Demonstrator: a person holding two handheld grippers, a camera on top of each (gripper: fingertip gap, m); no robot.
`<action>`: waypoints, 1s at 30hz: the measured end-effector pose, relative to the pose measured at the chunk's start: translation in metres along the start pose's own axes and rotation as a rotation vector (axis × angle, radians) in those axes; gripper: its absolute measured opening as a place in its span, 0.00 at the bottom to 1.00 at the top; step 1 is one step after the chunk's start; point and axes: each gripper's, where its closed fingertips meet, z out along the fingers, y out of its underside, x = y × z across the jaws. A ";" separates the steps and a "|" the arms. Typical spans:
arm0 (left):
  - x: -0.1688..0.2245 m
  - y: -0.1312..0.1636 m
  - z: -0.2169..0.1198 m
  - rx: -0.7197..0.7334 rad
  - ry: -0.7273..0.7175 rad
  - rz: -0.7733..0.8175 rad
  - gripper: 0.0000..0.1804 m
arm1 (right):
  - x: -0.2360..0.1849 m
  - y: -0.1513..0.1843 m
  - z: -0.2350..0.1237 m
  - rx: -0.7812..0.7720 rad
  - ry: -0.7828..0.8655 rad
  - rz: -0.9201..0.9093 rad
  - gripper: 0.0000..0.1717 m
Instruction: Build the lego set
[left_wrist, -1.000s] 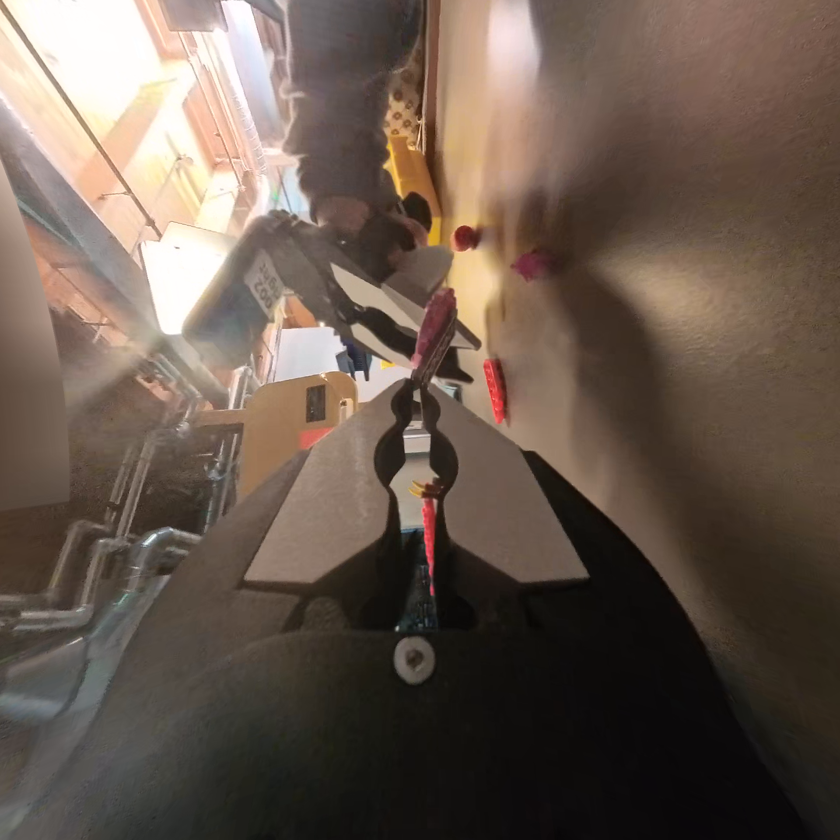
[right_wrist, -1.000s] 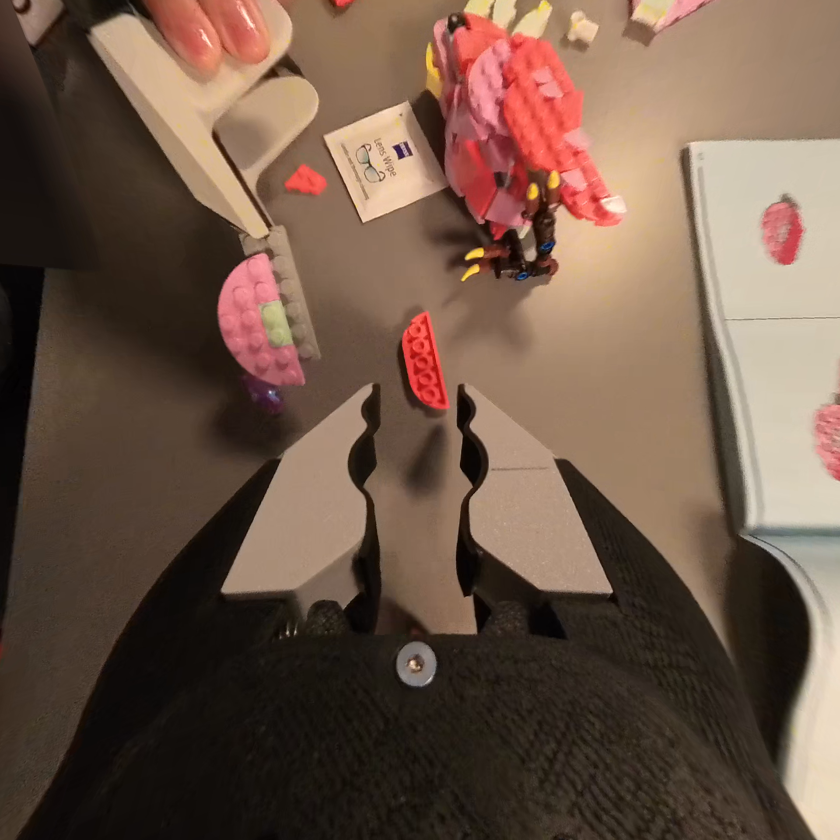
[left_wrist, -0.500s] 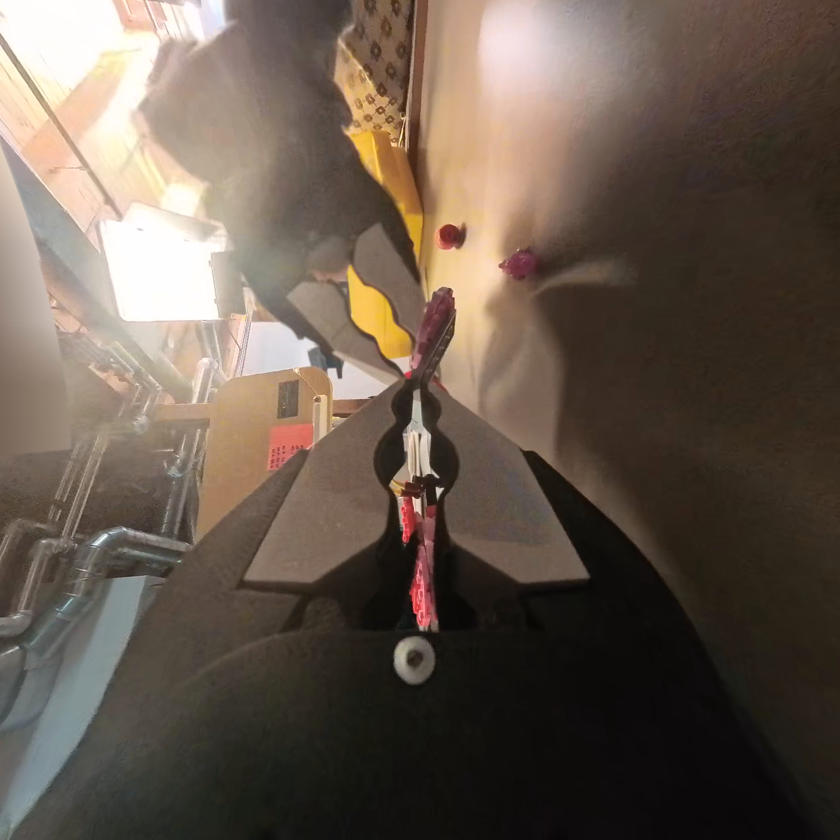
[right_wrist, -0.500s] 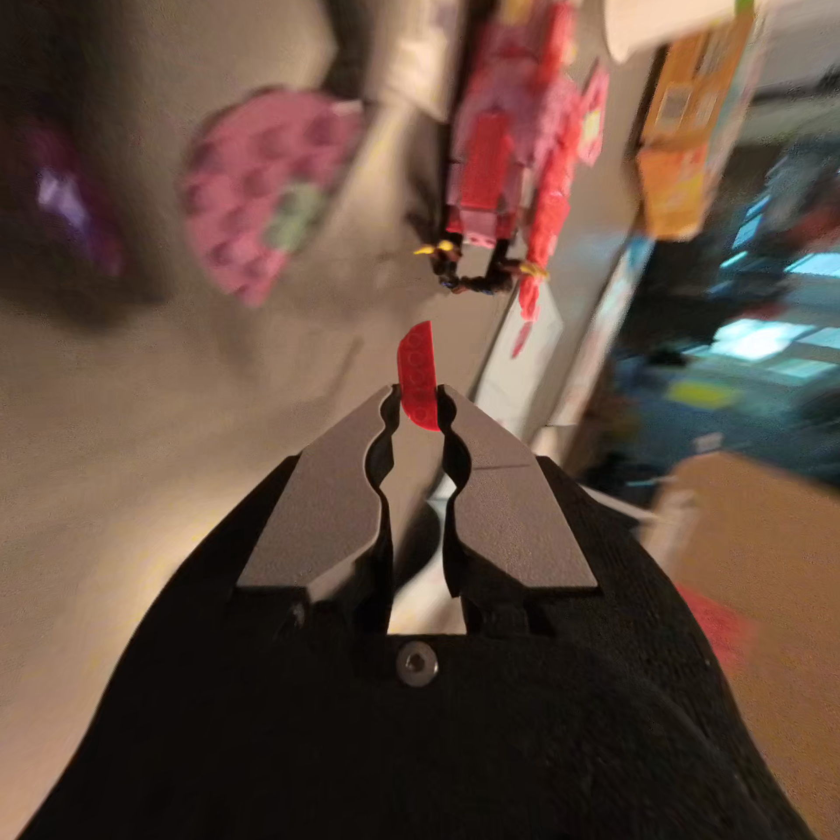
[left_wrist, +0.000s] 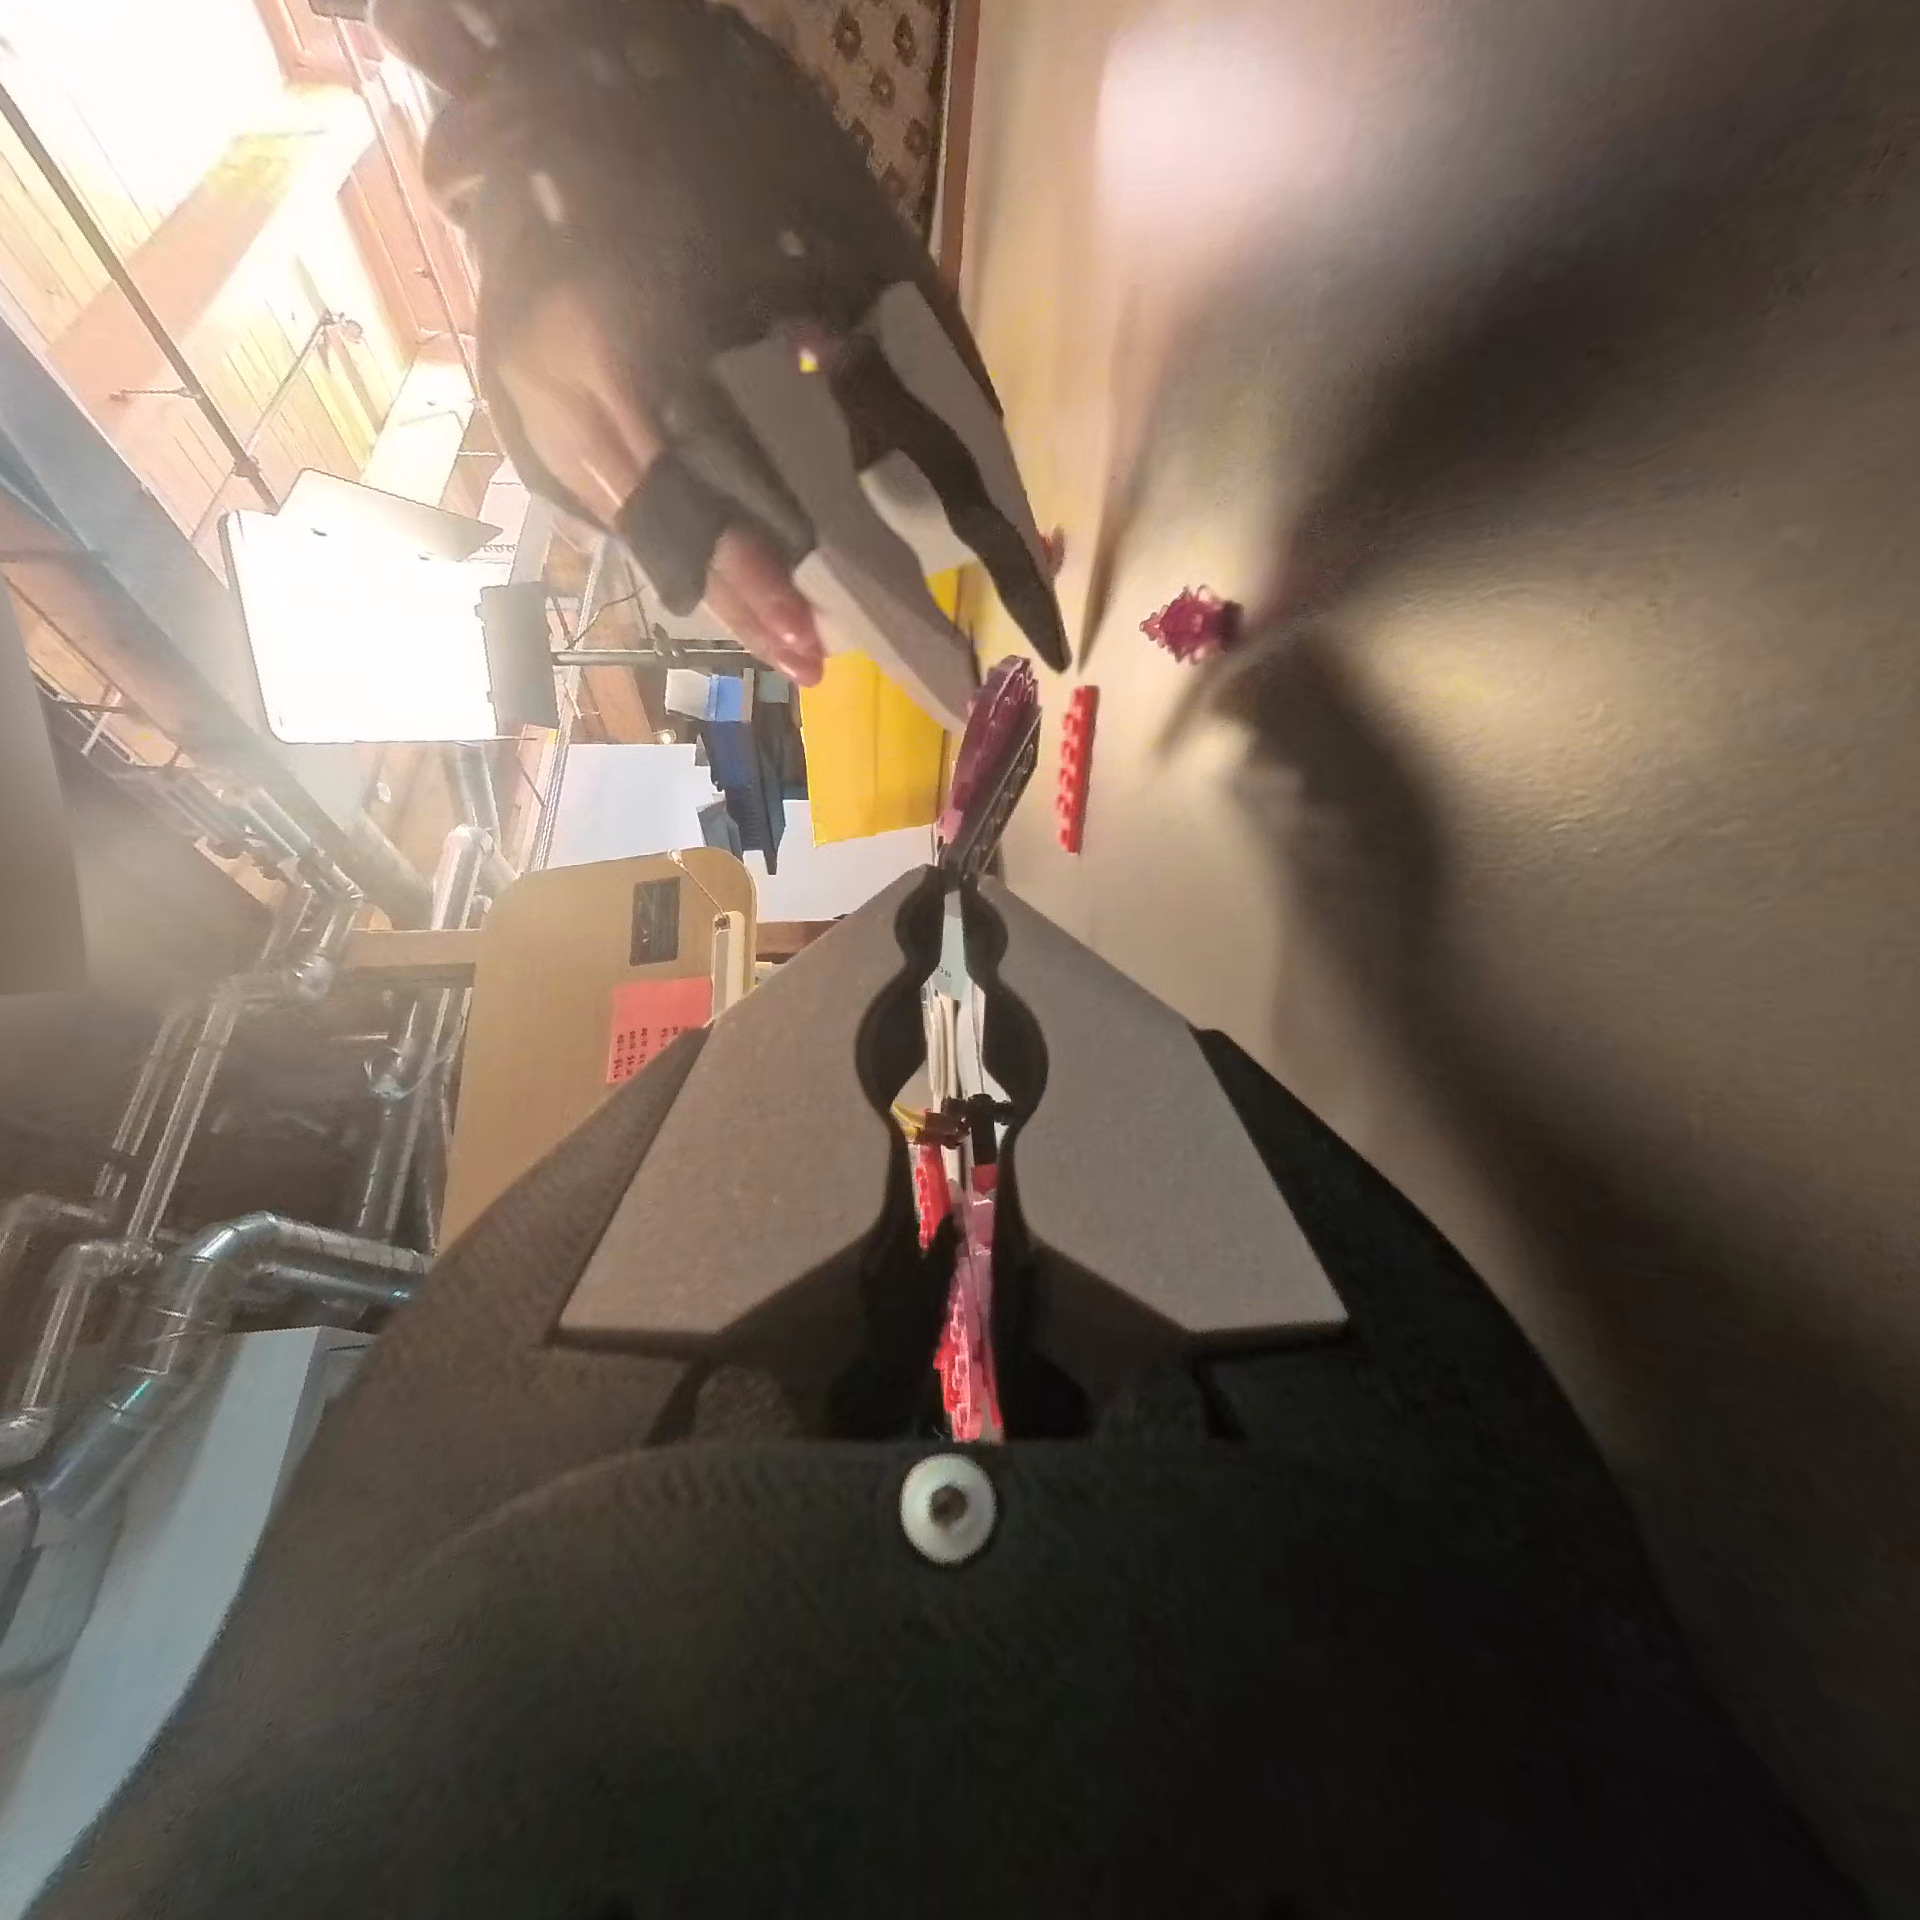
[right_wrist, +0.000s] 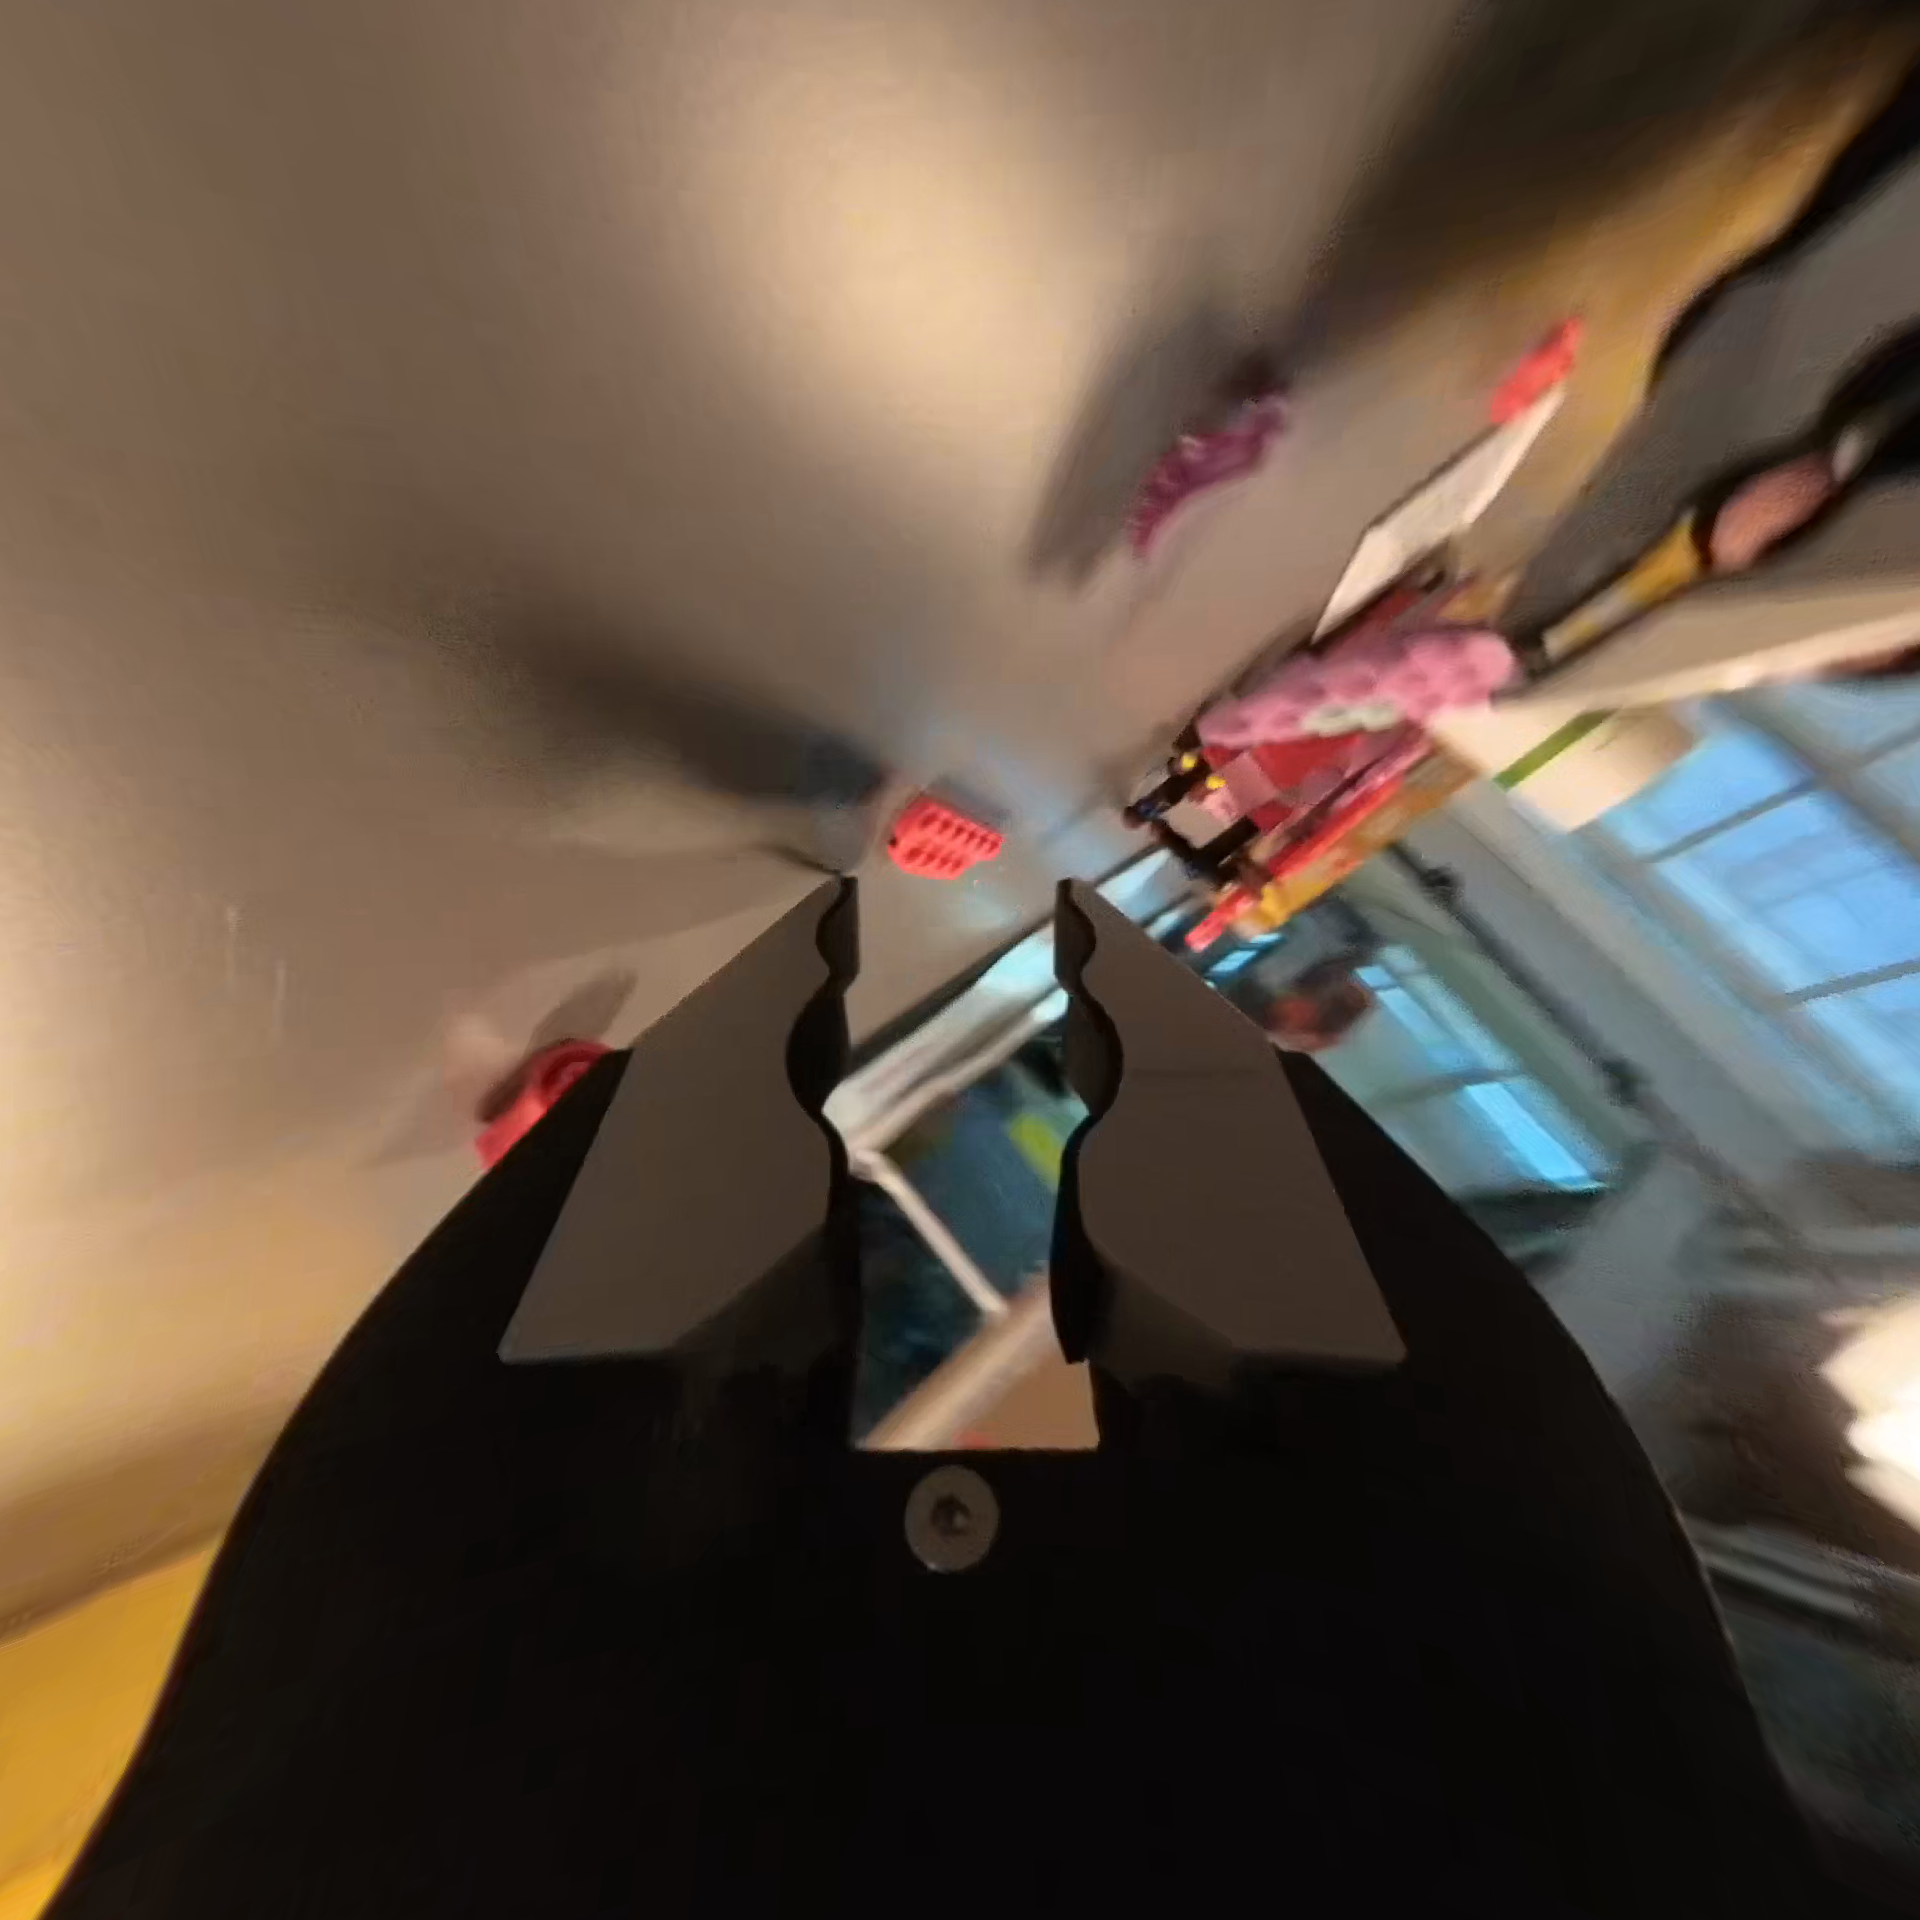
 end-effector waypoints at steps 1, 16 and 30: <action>0.000 0.000 0.000 -0.001 0.000 0.002 0.01 | 0.000 0.003 -0.003 0.008 -0.051 0.192 0.21; -0.004 0.000 0.000 -0.009 -0.036 0.026 0.01 | -0.003 0.001 0.022 -0.026 -0.483 1.997 0.12; -0.045 -0.007 -0.008 -0.031 -0.290 0.077 0.01 | 0.093 -0.003 -0.043 0.513 -0.409 1.486 0.08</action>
